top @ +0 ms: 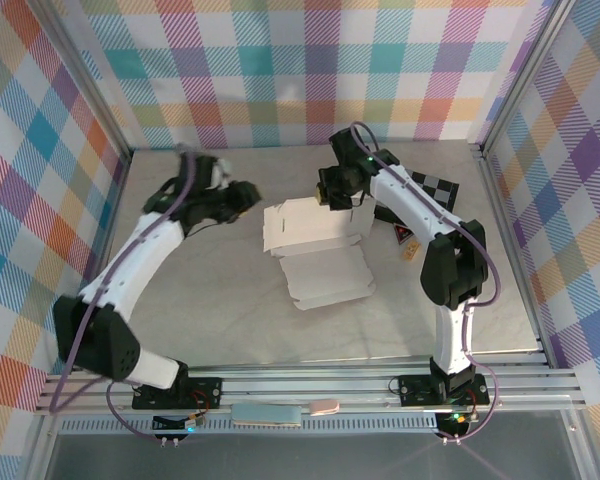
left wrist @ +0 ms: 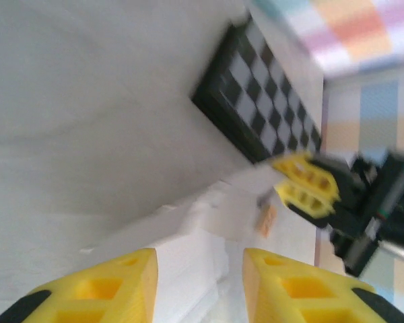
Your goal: Fold the paper box
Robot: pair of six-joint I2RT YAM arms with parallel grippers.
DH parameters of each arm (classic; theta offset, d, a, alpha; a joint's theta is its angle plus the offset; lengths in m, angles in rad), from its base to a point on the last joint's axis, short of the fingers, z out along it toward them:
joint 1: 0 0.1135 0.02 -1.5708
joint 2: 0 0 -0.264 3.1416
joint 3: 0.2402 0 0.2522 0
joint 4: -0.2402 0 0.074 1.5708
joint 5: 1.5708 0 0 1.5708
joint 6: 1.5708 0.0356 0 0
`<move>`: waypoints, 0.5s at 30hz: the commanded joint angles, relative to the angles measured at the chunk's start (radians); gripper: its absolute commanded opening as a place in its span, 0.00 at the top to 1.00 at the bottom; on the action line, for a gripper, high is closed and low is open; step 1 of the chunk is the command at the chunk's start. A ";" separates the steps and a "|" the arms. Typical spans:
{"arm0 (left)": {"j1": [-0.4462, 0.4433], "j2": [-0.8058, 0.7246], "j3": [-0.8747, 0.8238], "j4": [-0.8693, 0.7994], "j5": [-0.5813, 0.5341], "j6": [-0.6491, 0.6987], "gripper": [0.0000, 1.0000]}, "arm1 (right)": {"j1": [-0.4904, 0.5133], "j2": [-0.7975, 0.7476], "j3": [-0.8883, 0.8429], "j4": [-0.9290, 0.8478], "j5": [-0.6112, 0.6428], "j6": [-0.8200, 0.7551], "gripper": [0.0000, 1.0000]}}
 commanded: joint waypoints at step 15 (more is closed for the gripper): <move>0.061 0.289 -0.437 1.093 0.248 -0.512 0.69 | -0.102 -0.100 0.079 -0.030 -0.019 0.192 1.00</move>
